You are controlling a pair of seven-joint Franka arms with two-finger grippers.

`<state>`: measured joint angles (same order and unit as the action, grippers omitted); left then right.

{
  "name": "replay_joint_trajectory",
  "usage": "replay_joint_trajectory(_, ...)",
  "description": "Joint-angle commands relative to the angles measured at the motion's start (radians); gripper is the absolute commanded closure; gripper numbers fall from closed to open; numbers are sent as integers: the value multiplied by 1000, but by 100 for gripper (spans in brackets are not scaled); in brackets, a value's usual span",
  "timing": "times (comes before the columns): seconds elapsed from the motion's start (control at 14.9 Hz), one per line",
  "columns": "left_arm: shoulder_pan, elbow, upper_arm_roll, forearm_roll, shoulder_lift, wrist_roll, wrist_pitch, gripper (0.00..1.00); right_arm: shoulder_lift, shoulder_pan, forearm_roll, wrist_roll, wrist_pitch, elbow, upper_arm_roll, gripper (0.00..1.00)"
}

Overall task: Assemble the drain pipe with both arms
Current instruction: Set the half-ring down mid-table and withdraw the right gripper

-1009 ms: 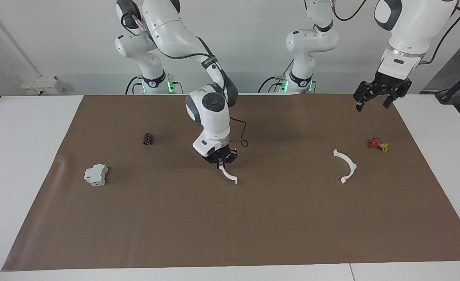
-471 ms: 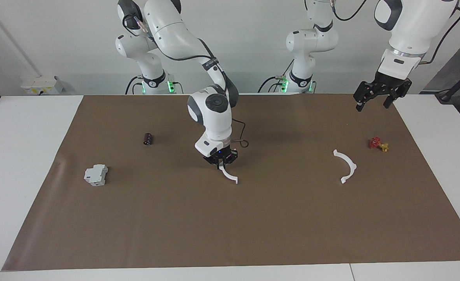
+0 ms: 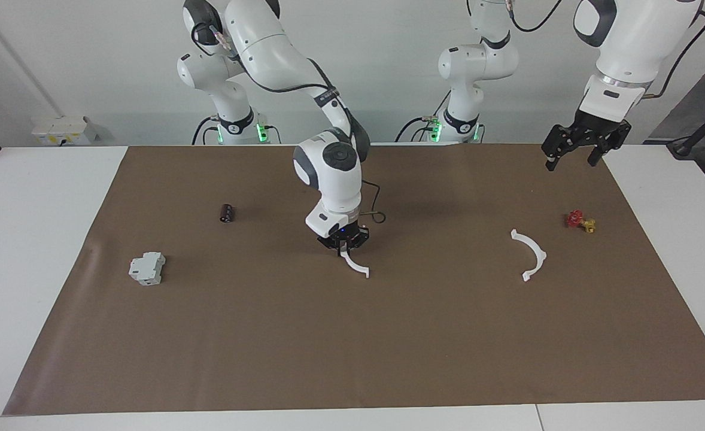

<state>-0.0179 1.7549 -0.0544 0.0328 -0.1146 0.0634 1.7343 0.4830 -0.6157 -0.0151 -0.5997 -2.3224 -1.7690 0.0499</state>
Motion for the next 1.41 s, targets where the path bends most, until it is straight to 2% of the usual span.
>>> replay_joint_trajectory(0.0, 4, 14, 4, -8, -11, -13, 17, 0, 2, 2, -22, -22, -28, -9, -1, 0)
replay_joint_trajectory(0.2, 4, 14, 4, -8, -11, -13, 19, 0, -20, -2, -22, -16, -5, 3, -1, 0)
replay_joint_trajectory(0.47, 7, 5, 4, -8, -8, -13, 25, 0, -151, 37, -22, 12, 102, 5, 11, 0)
replay_joint_trajectory(0.94, -5, 20, 5, -8, -22, -2, -1, 0, -377, 296, -20, 311, 354, 7, 11, 0)
replay_joint_trajectory(1.28, -28, 70, 8, -16, -45, 1, 24, 0, -472, 453, -19, 472, 581, 0, 13, 0)
replay_joint_trajectory(1.35, -22, 110, 7, -16, -62, 9, 54, 0, -484, 483, -19, 507, 607, -6, 13, 0)
